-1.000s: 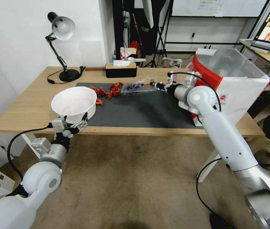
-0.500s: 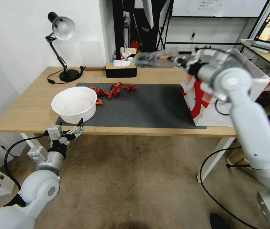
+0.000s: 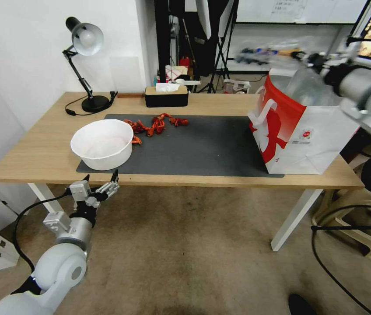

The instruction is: Close the takeout container lid, then place the container into the takeout bag.

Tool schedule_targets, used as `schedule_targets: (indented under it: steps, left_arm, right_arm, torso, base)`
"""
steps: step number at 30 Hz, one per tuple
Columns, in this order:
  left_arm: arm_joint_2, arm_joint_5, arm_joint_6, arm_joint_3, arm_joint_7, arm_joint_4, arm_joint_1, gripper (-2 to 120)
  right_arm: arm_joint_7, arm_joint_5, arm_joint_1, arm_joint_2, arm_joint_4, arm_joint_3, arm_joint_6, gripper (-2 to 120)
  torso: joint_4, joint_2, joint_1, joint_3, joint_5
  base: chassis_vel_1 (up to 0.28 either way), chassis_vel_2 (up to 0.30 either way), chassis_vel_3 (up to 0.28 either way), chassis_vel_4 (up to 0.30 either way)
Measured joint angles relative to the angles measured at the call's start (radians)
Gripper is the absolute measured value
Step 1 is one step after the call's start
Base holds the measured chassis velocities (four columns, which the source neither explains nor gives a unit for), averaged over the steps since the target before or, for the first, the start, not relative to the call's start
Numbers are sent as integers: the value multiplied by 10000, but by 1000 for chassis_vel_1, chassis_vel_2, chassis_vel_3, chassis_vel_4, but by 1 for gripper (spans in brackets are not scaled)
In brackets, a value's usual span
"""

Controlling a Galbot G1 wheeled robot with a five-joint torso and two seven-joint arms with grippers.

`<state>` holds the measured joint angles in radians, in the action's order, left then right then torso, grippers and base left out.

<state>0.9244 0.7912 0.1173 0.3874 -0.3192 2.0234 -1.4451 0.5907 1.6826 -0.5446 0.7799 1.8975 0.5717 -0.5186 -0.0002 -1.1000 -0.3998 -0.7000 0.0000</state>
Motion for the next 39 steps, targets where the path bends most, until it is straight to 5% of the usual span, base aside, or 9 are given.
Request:
schedule_targets:
  steps: [14, 27, 39]
  left_arm:
    - [257, -444, -10, -856, 34, 10, 359, 100]
    - [299, -525, -26, -954, 64, 116, 334, 100]
    - [257, -536, -26, -1020, 93, 206, 300, 100]
  right_arm:
    - [24, 649, -3466, -919, 361, 3569, 451, 3]
    - [-112, 637, -4301, -698, 478, 3859, 399, 3]
    - [-227, 653, -4366, -721, 427, 3898, 480, 47]
  torso:
    - [-1, 0, 0, 0, 4]
    - [4, 0, -2, 0, 0]
    - [2, 0, -1, 0, 0]
  base:
    - [0, 0, 0, 0]
    - [0, 0, 0, 0]
    - [0, 0, 0, 0]
